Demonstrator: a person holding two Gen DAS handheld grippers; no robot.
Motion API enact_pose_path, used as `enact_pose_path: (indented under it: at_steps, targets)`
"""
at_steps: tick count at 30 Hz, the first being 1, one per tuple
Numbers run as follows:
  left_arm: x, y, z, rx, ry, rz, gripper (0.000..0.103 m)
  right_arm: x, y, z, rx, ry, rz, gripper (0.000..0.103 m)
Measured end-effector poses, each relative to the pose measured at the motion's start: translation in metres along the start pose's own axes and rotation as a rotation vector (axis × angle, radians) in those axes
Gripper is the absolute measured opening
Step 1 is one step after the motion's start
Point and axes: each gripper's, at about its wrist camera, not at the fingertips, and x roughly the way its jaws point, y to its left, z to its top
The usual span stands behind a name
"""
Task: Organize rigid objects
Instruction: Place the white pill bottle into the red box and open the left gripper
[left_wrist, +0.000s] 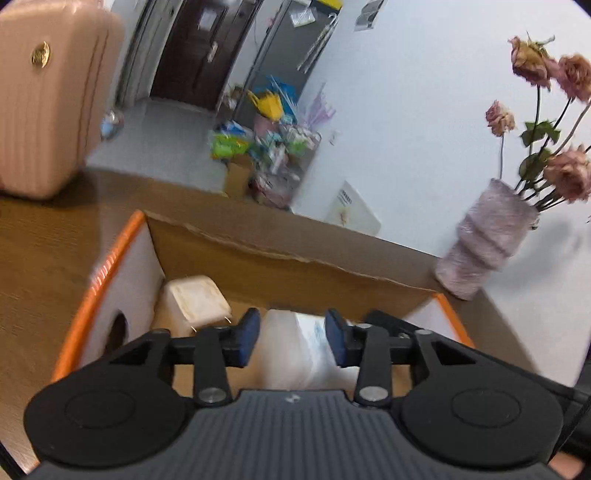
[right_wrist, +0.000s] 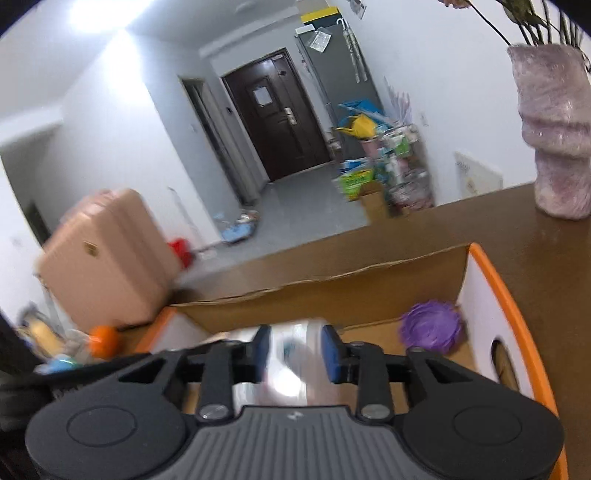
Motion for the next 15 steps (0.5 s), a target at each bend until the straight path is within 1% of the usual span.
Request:
enact_pose_path:
  at_steps: [1,2,3,4,6,7,10,12,14,15]
  targets:
    - [0.000,0.000,0.001,0.004,0.014,-0.003,0.047,0.002,-0.004,-0.001,0.021,0.000,-0.018,0.064]
    - [0.000,-0.001,0.001,0.012,0.017,-0.005,0.053,0.001,-0.006,0.001,0.048,0.003,-0.007,0.065]
    - [-0.003,-0.001,0.000,0.021,0.008,0.005,0.056,0.000,-0.010,0.002,0.071,-0.001,0.007,0.067]
    - [-0.004,-0.002,-0.002,0.028,0.003,0.016,0.059,-0.002,-0.012,0.003,0.078,-0.010,0.008,0.072]
    - [-0.003,-0.006,-0.003,0.062,0.009,0.033,0.060,-0.003,-0.015,0.002,0.082,-0.029,-0.014,0.080]
    - [-0.004,-0.007,-0.004,0.070,0.007,0.038,0.061,-0.005,-0.015,0.000,0.091,-0.029,-0.017,0.081]
    - [-0.013,-0.016,-0.003,0.117,-0.008,0.083,0.069,-0.008,-0.018,-0.002,0.092,-0.023,-0.015,0.080]
    - [-0.030,-0.019,-0.001,0.180,-0.060,0.095,0.076,-0.015,-0.017,0.003,0.068,-0.021,-0.003,0.082]
    - [-0.050,-0.019,-0.001,0.211,-0.108,0.112,0.089,-0.031,-0.014,0.011,0.035,-0.030,-0.010,0.085]
    - [-0.065,-0.016,-0.003,0.222,-0.142,0.121,0.093,-0.042,-0.011,0.013,0.020,-0.042,-0.021,0.090]
